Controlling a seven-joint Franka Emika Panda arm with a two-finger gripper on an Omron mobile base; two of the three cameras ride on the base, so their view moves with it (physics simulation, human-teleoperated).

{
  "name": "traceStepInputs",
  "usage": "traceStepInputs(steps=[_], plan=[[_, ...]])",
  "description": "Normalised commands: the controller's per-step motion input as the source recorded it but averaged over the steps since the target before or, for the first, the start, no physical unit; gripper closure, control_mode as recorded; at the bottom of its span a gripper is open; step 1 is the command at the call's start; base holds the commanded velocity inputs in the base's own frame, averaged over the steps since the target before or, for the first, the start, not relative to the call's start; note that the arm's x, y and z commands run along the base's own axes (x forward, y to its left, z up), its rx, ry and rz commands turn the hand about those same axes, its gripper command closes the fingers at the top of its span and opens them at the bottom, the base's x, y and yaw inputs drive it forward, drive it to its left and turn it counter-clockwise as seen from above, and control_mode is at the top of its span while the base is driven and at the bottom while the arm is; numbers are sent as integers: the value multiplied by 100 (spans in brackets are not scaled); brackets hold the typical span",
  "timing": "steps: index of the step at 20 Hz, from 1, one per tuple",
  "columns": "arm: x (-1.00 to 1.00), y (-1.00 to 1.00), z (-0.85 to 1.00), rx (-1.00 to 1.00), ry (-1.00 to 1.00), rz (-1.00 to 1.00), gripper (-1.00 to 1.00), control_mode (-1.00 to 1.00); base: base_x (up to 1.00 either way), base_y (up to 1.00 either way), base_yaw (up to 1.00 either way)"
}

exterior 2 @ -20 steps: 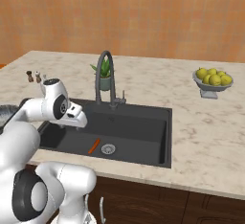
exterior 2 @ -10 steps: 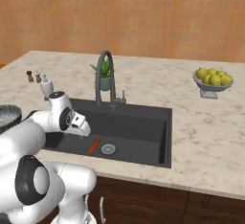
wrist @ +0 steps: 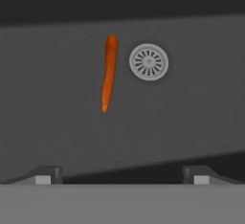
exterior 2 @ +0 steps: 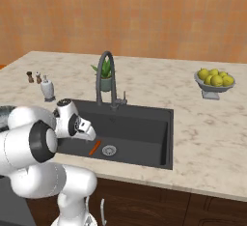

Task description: Pick the carrot from the sink and place it in the bowl. Then pick the bowl and place it in the microwave. Then close the microwave door and press the start button.

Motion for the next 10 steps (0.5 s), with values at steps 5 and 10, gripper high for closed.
traceStepInputs(steps=[5, 10], plan=[[54, 0, -33, 0, 4, 0, -100, -100, 0, 0, 0], [49, 1, -28, -1, 9, 0, -100, -100, 0, 0, 0]])
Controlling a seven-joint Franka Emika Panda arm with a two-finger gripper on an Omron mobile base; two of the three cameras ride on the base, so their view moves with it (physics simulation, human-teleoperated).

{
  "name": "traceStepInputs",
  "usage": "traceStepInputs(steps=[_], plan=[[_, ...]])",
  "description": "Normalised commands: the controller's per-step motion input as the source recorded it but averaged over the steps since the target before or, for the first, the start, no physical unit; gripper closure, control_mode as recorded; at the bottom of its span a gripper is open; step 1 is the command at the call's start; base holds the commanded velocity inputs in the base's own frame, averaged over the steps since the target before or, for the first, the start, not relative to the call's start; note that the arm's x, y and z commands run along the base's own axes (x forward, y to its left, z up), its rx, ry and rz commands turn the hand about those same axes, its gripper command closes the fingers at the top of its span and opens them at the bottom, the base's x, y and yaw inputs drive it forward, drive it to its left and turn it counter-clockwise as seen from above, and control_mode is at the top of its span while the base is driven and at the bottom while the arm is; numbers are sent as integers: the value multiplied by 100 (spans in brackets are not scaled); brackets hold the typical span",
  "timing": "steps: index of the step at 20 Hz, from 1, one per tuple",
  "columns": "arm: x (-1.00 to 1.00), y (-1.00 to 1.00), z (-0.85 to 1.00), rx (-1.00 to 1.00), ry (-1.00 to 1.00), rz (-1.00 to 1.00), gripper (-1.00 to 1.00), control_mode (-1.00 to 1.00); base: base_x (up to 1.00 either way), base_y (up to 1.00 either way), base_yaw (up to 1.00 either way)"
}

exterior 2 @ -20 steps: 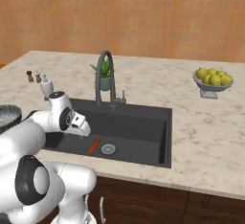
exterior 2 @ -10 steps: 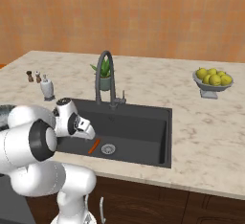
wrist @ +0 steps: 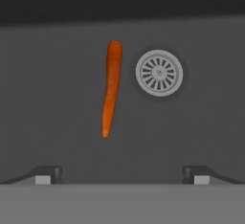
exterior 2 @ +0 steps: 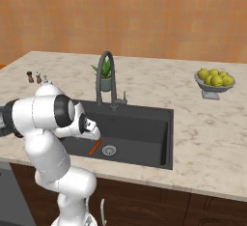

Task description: Pick the carrot from the sink and place it in the bowl. Then pick the bowl and place it in the microwave. Then close the microwave door and press the start button.

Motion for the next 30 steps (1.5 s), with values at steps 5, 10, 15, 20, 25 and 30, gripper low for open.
traceStepInputs(steps=[5, 10, 15, 20, 25, 30], plan=[[43, 0, -39, 0, 9, 0, -100, -100, 0, 0, 0], [46, 0, -41, 0, 6, 0, -100, -100, 0, 0, 0], [33, 0, -50, 0, 2, 0, -100, -100, 0, 0, 0], [42, 0, -42, 0, 0, 0, -100, -100, 0, 0, 0], [13, 0, -48, 0, 0, 0, -100, -100, 0, 0, 0], [0, 0, -50, 0, 0, 0, -100, -100, 0, 0, 0]])
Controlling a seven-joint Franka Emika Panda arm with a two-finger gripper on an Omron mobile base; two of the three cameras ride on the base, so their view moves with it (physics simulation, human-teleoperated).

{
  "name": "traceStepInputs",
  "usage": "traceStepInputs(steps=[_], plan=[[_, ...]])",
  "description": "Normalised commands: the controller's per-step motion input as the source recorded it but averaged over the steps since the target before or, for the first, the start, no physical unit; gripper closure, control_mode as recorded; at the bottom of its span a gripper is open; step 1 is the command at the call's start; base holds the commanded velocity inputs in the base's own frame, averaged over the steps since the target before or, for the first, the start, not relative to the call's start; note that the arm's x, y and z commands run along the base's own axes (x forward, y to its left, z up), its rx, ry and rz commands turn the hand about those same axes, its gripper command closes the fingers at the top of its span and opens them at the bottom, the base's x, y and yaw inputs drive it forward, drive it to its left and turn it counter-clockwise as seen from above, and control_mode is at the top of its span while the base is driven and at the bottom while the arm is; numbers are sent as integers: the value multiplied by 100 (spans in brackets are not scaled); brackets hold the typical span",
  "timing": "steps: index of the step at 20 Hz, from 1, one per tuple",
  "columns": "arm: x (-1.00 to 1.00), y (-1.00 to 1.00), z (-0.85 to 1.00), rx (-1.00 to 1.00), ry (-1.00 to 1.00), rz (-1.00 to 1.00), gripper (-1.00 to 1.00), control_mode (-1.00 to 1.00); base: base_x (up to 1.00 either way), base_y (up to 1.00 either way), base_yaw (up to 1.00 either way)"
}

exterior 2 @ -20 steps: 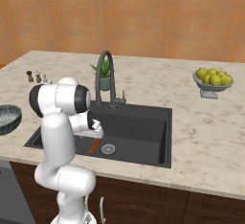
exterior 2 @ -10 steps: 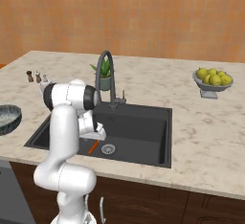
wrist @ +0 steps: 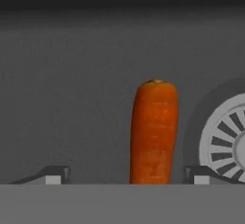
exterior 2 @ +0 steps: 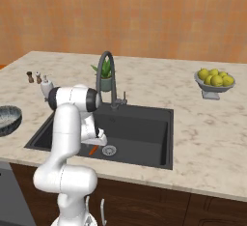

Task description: Pick the carrot from the sink and place it in the bowl. Then pick the bowl and place it in the microwave. Then close the microwave door and press the start button.

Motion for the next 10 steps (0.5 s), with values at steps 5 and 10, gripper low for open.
traceStepInputs(steps=[5, 10], plan=[[1, 0, -47, 0, 0, 0, 100, -100, 0, 0, 0], [0, 0, -14, 0, -4, 0, 100, -100, 0, 0, 0]])
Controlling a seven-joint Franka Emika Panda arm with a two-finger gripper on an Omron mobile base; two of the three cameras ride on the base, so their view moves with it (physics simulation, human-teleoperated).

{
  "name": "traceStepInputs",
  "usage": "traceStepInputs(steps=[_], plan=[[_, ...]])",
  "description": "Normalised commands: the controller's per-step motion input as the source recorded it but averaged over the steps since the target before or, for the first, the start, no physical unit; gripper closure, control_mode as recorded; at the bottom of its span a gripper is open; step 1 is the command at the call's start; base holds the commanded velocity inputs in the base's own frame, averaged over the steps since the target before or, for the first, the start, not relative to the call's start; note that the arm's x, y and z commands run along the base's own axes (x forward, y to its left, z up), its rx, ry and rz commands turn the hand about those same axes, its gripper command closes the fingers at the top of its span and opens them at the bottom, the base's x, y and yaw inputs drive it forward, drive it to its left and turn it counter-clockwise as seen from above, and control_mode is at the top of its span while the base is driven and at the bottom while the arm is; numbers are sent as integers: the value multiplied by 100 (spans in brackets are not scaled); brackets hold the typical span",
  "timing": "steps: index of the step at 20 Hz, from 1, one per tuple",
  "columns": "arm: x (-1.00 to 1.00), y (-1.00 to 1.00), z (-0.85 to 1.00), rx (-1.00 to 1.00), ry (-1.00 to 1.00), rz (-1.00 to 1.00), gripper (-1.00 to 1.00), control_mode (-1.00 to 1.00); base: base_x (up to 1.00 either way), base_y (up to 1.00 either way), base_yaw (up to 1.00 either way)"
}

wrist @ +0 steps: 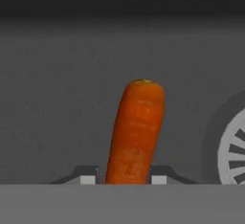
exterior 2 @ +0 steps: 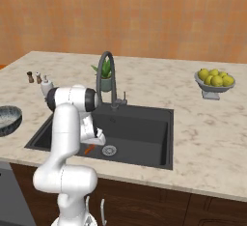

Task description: Pick the carrot from the sink and place it in the bowl. Then pick the bowl and place it in the microwave. Then close the microwave door and press the start button.

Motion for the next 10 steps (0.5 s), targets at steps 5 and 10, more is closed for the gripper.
traceStepInputs(steps=[5, 10], plan=[[-30, 0, 25, 0, -17, 0, 100, -100, 0, 0, 0], [-28, 0, 100, 0, -16, 0, 100, -100, 0, 0, 0]])
